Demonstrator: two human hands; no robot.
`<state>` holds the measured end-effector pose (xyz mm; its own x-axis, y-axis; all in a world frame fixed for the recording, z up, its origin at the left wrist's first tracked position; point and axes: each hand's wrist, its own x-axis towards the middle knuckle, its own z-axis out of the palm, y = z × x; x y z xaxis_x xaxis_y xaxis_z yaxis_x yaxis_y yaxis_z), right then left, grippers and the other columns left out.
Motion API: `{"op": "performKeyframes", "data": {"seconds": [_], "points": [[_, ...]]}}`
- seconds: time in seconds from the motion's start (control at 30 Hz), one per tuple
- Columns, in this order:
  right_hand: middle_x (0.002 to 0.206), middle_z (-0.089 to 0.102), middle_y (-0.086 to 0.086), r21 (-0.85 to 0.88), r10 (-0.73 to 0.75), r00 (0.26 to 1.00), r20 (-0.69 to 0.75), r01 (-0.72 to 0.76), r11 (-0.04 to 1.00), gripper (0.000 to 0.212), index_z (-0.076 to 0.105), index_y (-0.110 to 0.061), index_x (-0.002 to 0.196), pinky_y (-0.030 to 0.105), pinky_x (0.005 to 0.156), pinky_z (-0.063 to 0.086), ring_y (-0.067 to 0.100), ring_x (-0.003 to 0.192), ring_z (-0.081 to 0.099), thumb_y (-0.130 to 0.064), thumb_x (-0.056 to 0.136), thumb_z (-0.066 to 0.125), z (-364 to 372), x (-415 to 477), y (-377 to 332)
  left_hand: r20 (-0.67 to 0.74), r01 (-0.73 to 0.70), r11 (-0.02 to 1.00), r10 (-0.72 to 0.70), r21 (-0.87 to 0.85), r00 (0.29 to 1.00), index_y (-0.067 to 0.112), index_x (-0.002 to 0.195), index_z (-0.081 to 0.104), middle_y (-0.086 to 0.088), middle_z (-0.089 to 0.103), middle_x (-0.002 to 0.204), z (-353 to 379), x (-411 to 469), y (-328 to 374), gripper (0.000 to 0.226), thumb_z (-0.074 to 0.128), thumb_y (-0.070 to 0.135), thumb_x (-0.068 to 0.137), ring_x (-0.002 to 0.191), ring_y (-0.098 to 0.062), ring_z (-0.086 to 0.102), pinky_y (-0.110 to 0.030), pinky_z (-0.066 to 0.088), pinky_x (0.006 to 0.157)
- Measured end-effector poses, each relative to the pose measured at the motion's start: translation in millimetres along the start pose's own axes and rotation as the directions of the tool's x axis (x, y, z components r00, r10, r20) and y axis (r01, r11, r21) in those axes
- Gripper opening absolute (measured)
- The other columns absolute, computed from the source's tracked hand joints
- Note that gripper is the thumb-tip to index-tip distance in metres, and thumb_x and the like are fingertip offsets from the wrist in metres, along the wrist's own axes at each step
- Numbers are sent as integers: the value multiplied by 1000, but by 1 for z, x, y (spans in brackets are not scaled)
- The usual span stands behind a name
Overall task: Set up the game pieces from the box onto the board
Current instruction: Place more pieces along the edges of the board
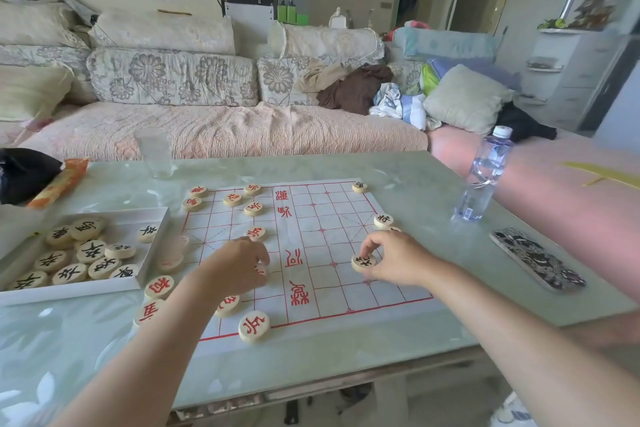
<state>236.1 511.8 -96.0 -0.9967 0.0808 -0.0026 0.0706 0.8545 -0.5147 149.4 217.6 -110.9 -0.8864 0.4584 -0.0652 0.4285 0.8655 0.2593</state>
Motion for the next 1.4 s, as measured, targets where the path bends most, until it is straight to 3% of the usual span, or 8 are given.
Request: {"op": "performKeyframes", "data": {"seconds": [0.13, 0.27, 0.37, 0.47, 0.63, 0.97, 1.27, 1.4], "points": [[82, 59, -18, -90, 32, 997, 63, -26, 996, 23, 68, -28, 88, 16, 59, 39, -2, 70, 51, -38, 70, 80, 3, -15, 2, -5, -3, 1000, 3, -4, 1000, 32, 109, 63, 7, 55, 108, 1, 0, 1, 30, 68, 32, 80, 92, -10, 56, -28, 53, 82], [97, 56, -18, -127, 64, 995, 79, -53, 991, 23, 66, -33, 87, 22, 76, 43, 3, 93, 53, -50, 73, 74, 4, -16, -1, -11, -4, 1000, 3, -9, 1000, 30, 111, 63, 6, 56, 110, 2, -1, 1, 31, 68, 31, 80, 93, -11, 56, -27, 52, 82], [103, 57, -17, -101, 77, 996, 39, -73, 992, 20, 63, -34, 83, 26, 79, 44, 5, 97, 54, -53, 76, 66, 7, -12, -9, -16, 4, 1000, -4, -21, 1000, 29, 117, 60, 4, 53, 116, 2, -1, 1, 36, 66, 34, 82, 97, -14, 56, -30, 52, 85], [100, 61, -14, -67, 34, 999, -5, -34, 997, 13, 63, -31, 85, 29, 83, 48, 8, 95, 58, -44, 84, 63, 12, -7, -25, -52, 3, 998, -6, -61, 999, 27, 123, 58, 3, 52, 121, -3, -3, -1, 39, 66, 37, 86, 102, -16, 54, -31, 48, 89], [98, 66, -12, -8, -73, 997, 20, 73, 997, 8, 65, -28, 91, 32, 87, 51, 9, 95, 60, -33, 89, 60, 32, 4, -60, -121, 10, 995, -22, -102, 992, 27, 120, 59, 3, 56, 116, -16, -10, -15, 34, 64, 37, 88, 92, -12, 55, -24, 44, 78], [104, 66, -12, 183, -218, 975, 48, 206, 961, 11, 66, -28, 102, 21, 78, 48, 8, 93, 62, -26, 93, 60, 99, 42, -164, -238, 108, 978, -149, -176, 960, 22, 116, 62, 0, 62, 112, -38, -42, -87, 27, 61, 28, 90, 86, -14, 54, -24, 44, 75], [119, 67, -9, 40, -386, 913, 130, 385, 922, 27, 65, -28, 119, 33, 91, 51, 15, 105, 61, -21, 94, 55, 158, 85, -265, -384, 310, 934, -355, -176, 852, 24, 116, 63, 0, 58, 117, -46, -83, -193, 29, 56, 21, 89, 111, -26, 52, -37, 45, 90], [126, 65, -5, -115, -446, 886, 131, 460, 880, 36, 59, -27, 130, 33, 98, 46, 20, 117, 57, -29, 95, 56, 177, 101, -294, -353, 378, 912, -411, -161, 841, 27, 123, 59, -1, 58, 121, -42, -88, -216, 34, 56, 28, 89, 116, -26, 49, -36, 43, 91]]}}
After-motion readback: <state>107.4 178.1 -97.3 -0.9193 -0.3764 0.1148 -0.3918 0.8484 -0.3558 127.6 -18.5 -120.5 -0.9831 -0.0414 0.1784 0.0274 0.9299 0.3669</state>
